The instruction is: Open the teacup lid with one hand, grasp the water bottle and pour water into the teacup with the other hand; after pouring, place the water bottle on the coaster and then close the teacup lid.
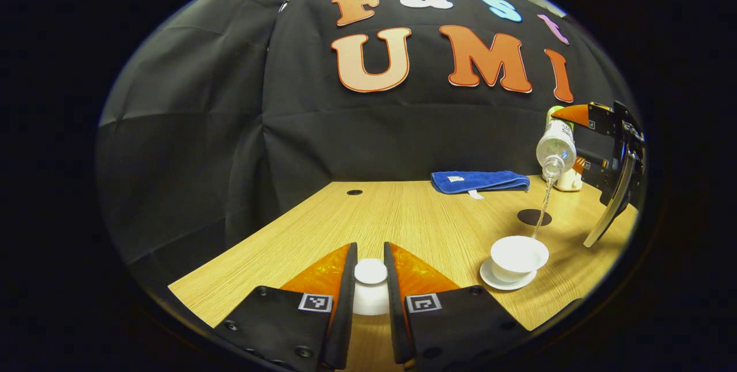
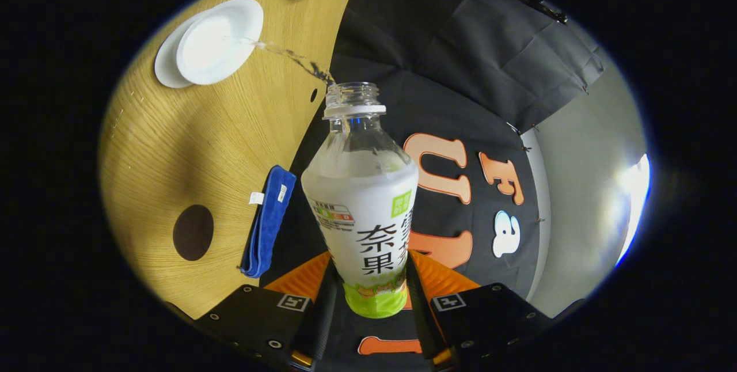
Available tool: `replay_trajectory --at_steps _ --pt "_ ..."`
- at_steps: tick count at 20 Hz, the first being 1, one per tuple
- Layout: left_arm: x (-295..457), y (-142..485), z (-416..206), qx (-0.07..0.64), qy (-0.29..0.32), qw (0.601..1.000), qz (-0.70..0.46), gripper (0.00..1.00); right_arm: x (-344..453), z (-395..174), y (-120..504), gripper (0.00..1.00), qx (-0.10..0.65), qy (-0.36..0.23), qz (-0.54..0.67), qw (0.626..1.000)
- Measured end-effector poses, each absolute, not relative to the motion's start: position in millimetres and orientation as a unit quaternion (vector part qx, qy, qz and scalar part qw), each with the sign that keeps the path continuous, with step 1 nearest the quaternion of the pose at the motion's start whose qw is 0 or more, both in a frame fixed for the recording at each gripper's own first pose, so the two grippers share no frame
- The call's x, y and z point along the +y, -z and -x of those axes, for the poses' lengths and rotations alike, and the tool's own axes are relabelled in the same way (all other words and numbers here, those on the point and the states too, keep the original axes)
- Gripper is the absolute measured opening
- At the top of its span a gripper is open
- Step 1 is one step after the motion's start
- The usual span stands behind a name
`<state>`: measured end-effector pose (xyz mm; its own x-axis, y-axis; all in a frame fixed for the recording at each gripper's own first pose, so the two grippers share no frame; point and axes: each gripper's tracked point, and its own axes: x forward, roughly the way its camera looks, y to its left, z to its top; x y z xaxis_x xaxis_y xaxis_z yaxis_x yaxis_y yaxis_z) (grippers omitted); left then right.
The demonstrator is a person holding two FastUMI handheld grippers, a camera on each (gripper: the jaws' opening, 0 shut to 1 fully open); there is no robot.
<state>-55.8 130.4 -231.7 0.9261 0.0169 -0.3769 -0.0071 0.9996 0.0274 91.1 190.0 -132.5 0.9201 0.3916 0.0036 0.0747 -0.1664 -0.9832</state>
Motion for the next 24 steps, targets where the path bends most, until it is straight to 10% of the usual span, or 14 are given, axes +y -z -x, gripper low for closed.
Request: replay_trajectory --at_steps 24 --pt "126 229 58 0.196 0.002 0.981 -0.015 0.33 224 -85 112 0.63 -0.303 -0.091 0.796 0.516"
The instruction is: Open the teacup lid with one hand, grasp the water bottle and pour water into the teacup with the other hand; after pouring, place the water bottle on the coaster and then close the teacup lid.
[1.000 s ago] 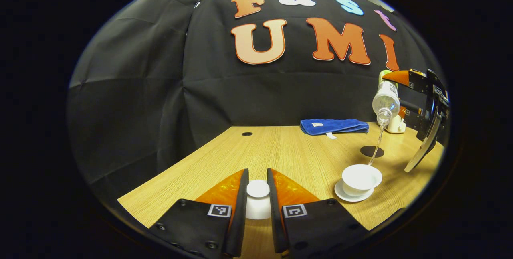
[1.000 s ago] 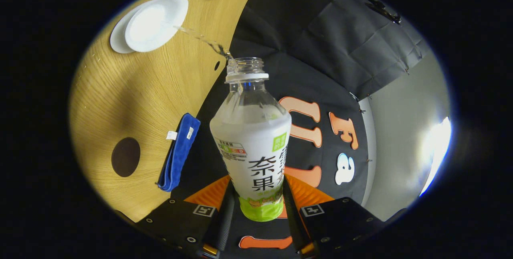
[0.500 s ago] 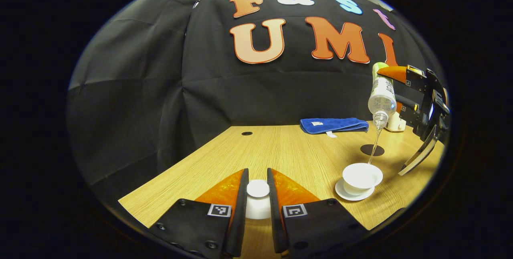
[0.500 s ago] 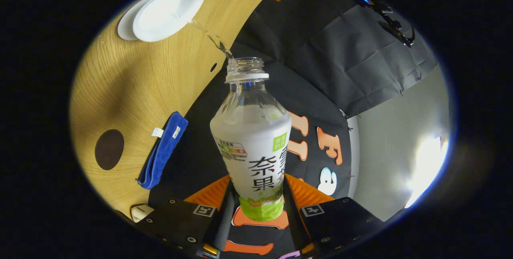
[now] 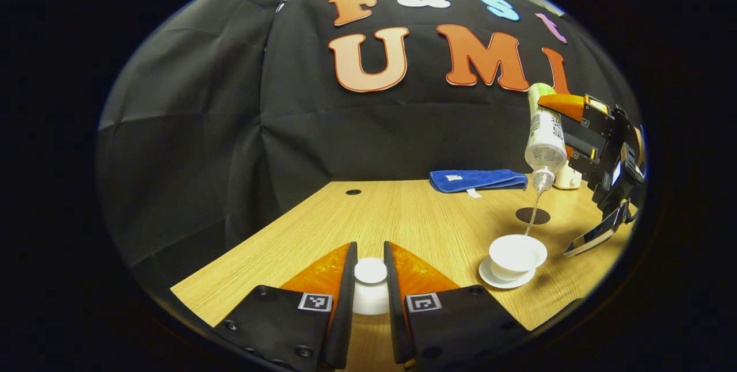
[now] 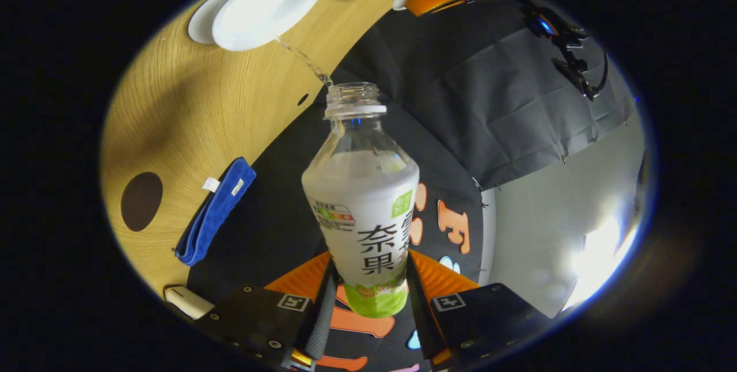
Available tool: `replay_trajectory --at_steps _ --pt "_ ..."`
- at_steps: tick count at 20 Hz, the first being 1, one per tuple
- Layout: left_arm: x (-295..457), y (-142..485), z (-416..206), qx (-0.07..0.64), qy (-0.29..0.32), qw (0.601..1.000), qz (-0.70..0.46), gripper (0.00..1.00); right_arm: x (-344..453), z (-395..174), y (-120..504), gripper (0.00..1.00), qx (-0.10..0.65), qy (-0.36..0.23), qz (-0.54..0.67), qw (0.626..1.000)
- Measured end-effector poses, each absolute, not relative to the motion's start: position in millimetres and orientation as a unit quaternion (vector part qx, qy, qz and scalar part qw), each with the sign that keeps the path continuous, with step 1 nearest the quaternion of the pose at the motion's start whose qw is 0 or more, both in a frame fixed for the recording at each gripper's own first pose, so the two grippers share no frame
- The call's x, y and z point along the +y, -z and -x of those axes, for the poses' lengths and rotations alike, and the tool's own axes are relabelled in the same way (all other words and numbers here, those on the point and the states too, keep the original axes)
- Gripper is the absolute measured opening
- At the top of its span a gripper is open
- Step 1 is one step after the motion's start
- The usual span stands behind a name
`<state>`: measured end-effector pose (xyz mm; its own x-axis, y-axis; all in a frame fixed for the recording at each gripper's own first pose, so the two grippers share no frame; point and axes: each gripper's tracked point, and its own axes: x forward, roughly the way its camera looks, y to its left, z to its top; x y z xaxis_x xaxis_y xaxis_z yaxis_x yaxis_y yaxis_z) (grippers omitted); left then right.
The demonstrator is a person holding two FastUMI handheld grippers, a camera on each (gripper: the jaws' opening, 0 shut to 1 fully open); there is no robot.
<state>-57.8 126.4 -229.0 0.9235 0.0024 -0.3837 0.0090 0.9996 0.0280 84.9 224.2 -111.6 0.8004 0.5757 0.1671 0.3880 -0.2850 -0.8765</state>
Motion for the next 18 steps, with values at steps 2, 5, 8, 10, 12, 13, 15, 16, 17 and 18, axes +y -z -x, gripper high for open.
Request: replay_trajectory --at_steps 2,5,8,10,12,13,15,16,17,18 --pt "127 230 58 0.197 0.002 0.980 -0.014 0.32 229 -83 113 0.63 -0.312 -0.094 0.798 0.508" --pt "127 231 60 0.198 0.001 0.980 -0.014 0.33 235 -79 120 0.62 -0.320 -0.100 0.803 0.493" --pt "128 230 61 0.199 0.000 0.980 -0.013 0.33 240 -78 126 0.62 -0.326 -0.107 0.805 0.485" --pt "127 231 61 0.199 0.000 0.980 -0.011 0.33 240 -78 128 0.63 -0.325 -0.110 0.803 0.487" --pt "126 230 61 0.197 0.001 0.980 -0.010 0.31 242 -76 132 0.63 -0.315 -0.117 0.799 0.498" --pt "124 230 61 0.195 0.001 0.981 -0.011 0.33 242 -77 138 0.63 -0.306 -0.123 0.795 0.509" --pt "121 231 61 0.194 0.004 0.981 -0.008 0.31 238 -77 153 0.63 -0.275 -0.144 0.779 0.544" --pt "119 230 61 0.195 0.006 0.981 -0.007 0.32 236 -76 161 0.63 -0.255 -0.157 0.768 0.566" --pt "117 229 61 0.192 0.005 0.981 -0.005 0.31 234 -75 167 0.63 -0.237 -0.166 0.756 0.588" --pt "115 224 59 0.186 0.008 0.983 -0.001 0.33 231 -76 174 0.63 -0.216 -0.174 0.739 0.613"
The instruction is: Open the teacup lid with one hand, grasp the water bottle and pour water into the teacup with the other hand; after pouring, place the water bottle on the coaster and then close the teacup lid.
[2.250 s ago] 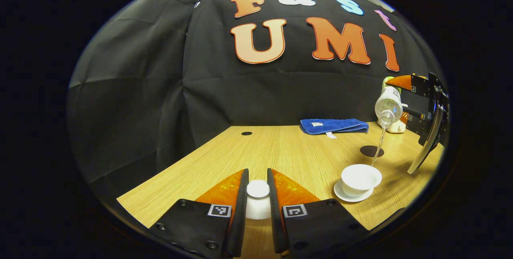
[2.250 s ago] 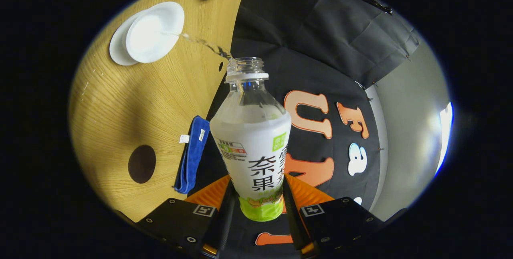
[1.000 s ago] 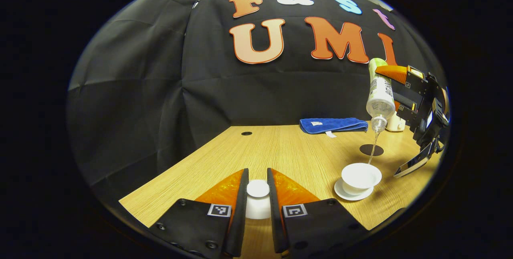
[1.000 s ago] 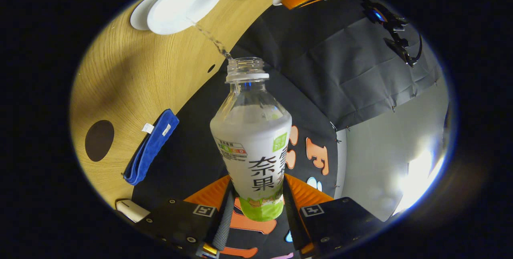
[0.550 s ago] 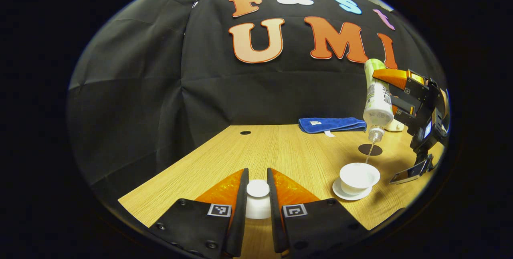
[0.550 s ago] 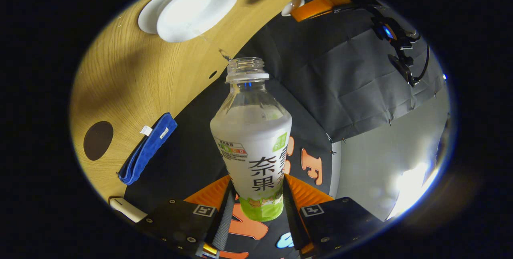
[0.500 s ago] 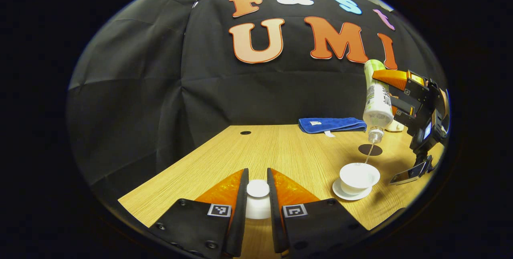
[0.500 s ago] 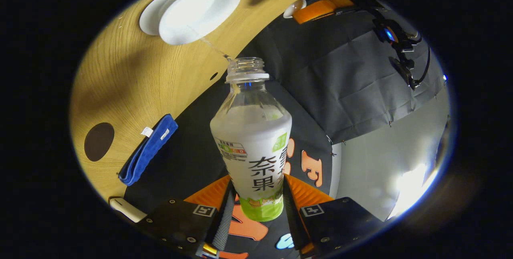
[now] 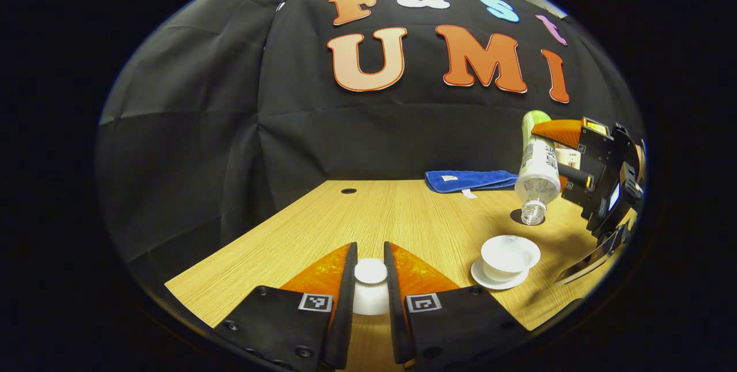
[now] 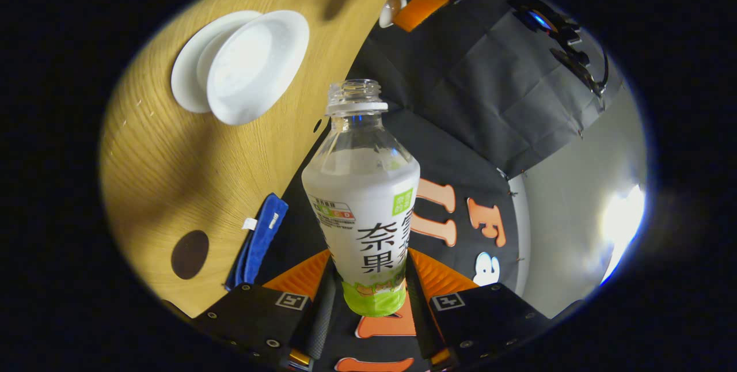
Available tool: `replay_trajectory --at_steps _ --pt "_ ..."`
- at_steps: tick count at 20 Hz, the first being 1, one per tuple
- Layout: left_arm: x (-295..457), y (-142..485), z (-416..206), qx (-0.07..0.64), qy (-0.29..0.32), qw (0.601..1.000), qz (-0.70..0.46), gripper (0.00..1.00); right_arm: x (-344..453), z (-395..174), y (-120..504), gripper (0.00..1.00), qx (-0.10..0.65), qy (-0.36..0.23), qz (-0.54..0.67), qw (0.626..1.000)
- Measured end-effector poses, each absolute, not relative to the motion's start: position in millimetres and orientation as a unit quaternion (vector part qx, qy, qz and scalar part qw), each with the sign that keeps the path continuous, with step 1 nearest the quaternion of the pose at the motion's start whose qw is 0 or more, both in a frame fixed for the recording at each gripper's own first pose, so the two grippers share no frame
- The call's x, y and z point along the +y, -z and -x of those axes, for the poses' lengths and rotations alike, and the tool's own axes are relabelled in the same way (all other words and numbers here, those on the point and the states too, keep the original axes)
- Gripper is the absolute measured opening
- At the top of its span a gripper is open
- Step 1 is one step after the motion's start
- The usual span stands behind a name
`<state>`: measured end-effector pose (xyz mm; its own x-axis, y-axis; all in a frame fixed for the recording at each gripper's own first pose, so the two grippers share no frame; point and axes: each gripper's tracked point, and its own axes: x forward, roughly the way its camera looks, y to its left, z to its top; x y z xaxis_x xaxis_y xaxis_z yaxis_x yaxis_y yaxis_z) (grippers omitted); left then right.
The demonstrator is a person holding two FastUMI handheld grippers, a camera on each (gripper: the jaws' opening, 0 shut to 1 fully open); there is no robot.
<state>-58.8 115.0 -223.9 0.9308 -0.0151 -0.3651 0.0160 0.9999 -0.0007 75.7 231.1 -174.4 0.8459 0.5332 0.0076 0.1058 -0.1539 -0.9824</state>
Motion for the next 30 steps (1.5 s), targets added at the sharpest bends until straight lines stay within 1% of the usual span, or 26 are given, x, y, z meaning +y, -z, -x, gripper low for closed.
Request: replay_trajectory --at_steps 2,3,4,6,10,11,14,16,17,20,23,24,27,30 --pt "110 214 55 0.172 0.011 0.985 0.004 0.33 225 -77 186 0.63 -0.169 -0.192 0.694 0.673" --pt "108 212 52 0.166 0.012 0.986 0.005 0.33 221 -78 189 0.63 -0.149 -0.194 0.671 0.700" --pt "104 206 49 0.159 0.014 0.987 0.005 0.31 216 -78 184 0.61 -0.136 -0.189 0.653 0.720" --pt "98 198 47 0.151 0.017 0.988 0.004 0.33 207 -84 160 0.63 -0.128 -0.167 0.627 0.750" --pt "84 182 42 0.131 0.024 0.991 0.008 0.33 182 -109 146 0.63 -0.087 -0.149 0.541 0.823" --pt "80 180 40 0.128 0.026 0.991 0.010 0.31 176 -113 143 0.63 -0.076 -0.144 0.513 0.843" --pt "74 179 38 0.127 0.023 0.992 0.012 0.33 155 -126 135 0.63 -0.052 -0.116 0.432 0.893" --pt "70 177 37 0.127 0.022 0.992 0.012 0.33 148 -133 145 0.63 -0.028 -0.115 0.373 0.920" --pt "67 178 37 0.126 0.023 0.992 0.013 0.31 144 -136 149 0.64 -0.015 -0.114 0.344 0.932" --pt "59 175 37 0.124 0.026 0.992 0.018 0.33 140 -143 169 0.64 0.035 -0.123 0.251 0.960" --pt "50 183 36 0.132 0.032 0.991 0.021 0.33 136 -149 193 0.64 0.094 -0.133 0.154 0.975" --pt "48 184 36 0.134 0.034 0.990 0.019 0.31 133 -150 202 0.64 0.115 -0.131 0.126 0.976" --pt "42 188 37 0.140 0.036 0.989 0.018 0.33 124 -150 233 0.64 0.168 -0.128 0.060 0.976" --pt "41 197 40 0.152 0.035 0.988 0.014 0.32 129 -151 259 0.64 0.207 -0.130 0.024 0.969"
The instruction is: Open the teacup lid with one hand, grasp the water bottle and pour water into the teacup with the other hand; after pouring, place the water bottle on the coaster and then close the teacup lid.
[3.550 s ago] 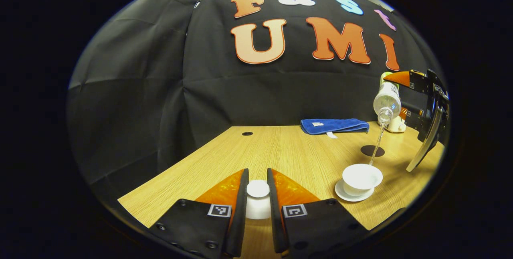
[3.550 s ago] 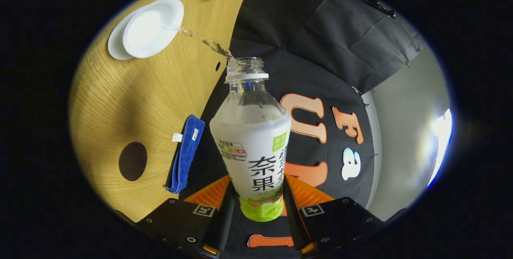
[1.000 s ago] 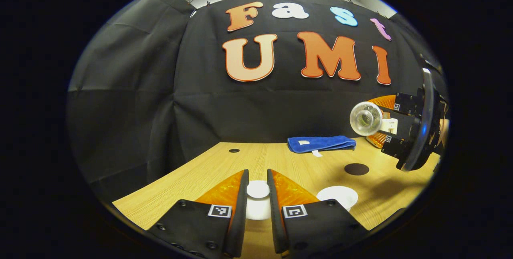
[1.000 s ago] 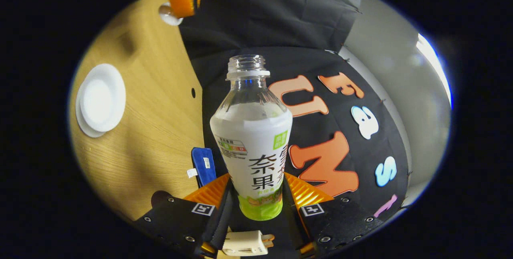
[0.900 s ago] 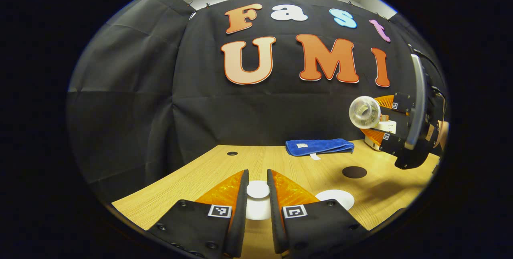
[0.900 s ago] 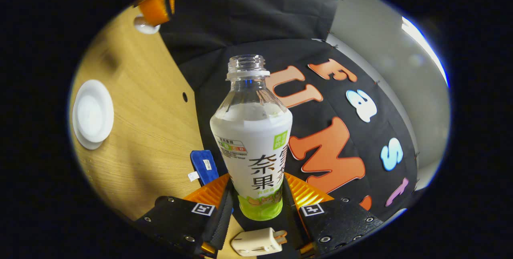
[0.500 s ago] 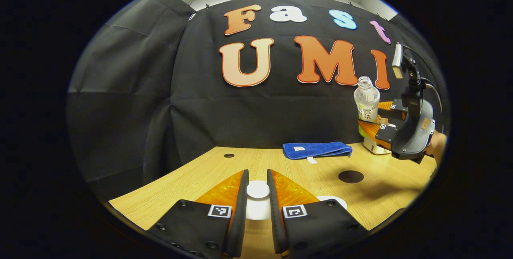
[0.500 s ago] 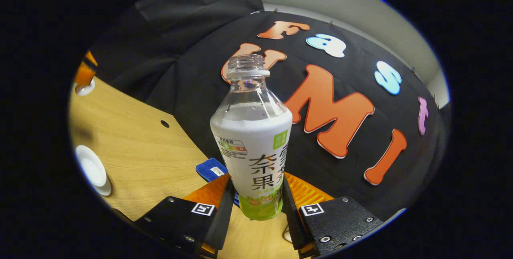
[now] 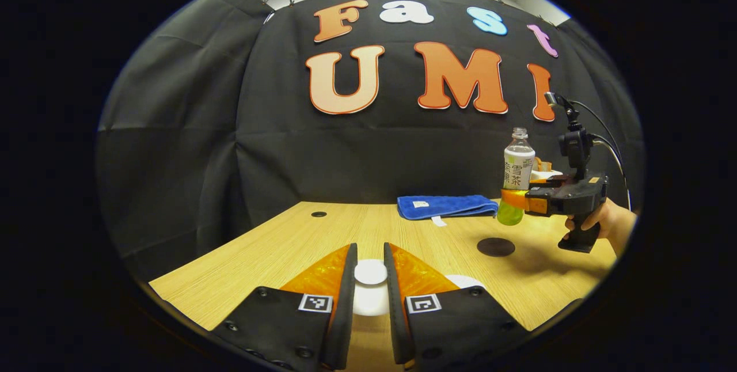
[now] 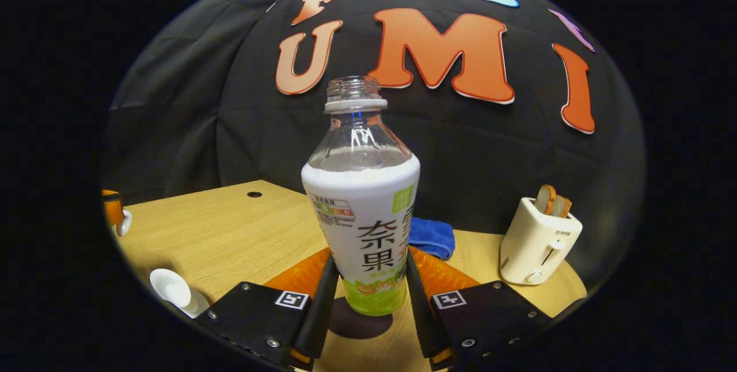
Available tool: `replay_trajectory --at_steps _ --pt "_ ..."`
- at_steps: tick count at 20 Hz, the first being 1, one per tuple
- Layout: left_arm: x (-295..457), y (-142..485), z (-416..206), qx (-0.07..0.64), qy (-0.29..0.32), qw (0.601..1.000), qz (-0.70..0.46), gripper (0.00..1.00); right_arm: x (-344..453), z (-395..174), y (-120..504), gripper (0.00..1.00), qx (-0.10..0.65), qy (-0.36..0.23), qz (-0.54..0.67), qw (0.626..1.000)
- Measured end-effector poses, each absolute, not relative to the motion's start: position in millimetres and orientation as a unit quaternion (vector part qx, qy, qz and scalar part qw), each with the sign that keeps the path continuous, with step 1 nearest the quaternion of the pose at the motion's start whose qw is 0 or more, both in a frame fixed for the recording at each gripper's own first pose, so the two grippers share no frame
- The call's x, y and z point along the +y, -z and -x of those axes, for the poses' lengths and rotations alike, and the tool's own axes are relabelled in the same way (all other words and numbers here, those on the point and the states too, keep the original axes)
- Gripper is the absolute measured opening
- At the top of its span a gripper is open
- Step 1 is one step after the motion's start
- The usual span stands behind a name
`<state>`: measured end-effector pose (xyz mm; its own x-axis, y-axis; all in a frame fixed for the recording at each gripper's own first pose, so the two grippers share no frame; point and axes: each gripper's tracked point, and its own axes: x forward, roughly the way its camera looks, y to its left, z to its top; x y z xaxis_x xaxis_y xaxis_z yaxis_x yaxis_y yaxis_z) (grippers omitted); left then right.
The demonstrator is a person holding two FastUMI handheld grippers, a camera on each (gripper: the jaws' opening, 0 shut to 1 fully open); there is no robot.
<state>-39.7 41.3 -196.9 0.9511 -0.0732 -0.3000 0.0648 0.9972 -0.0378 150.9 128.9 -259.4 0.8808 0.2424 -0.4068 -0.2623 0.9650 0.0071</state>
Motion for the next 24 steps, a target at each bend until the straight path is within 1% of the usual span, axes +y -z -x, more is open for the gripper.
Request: replay_trajectory --at_steps 3,5,6,8,11,12,15,16,17,18,19,20,21,24 --pt "41 201 41 0.159 0.033 0.987 0.019 0.33 131 -143 278 0.64 0.238 -0.141 -0.008 0.961" --pt "40 202 41 0.160 0.033 0.986 0.017 0.31 133 -148 288 0.64 0.255 -0.138 -0.030 0.957" --pt "39 202 40 0.159 0.033 0.986 0.017 0.33 133 -149 294 0.64 0.262 -0.134 -0.037 0.955" --pt "35 205 39 0.162 0.036 0.986 0.017 0.31 128 -146 304 0.64 0.273 -0.131 -0.043 0.952" --pt "29 213 38 0.172 0.041 0.984 0.016 0.33 134 -141 311 0.64 0.290 -0.141 -0.055 0.945" --pt "27 213 37 0.174 0.042 0.984 0.018 0.31 136 -138 315 0.64 0.295 -0.143 -0.054 0.943" --pt "21 214 35 0.176 0.048 0.983 0.019 0.33 135 -137 318 0.64 0.295 -0.139 -0.047 0.944" --pt "19 214 34 0.178 0.050 0.983 0.019 0.33 135 -138 318 0.61 0.294 -0.140 -0.049 0.944" --pt "13 216 33 0.179 0.055 0.982 0.023 0.31 135 -137 319 0.66 0.295 -0.140 -0.048 0.944" --pt "10 215 32 0.179 0.059 0.982 0.026 0.33 133 -136 320 0.69 0.298 -0.139 -0.043 0.943" --pt "6 214 30 0.179 0.063 0.981 0.029 0.33 132 -134 322 0.69 0.302 -0.141 -0.040 0.942" --pt "0 214 28 0.179 0.068 0.981 0.034 0.33 132 -132 321 0.67 0.303 -0.143 -0.038 0.942" --pt "-4 216 27 0.180 0.073 0.980 0.039 0.31 131 -131 318 0.74 0.299 -0.145 -0.036 0.942" --pt "-21 218 25 0.182 0.091 0.978 0.055 0.33 124 -127 298 0.85 0.275 -0.144 -0.031 0.950"
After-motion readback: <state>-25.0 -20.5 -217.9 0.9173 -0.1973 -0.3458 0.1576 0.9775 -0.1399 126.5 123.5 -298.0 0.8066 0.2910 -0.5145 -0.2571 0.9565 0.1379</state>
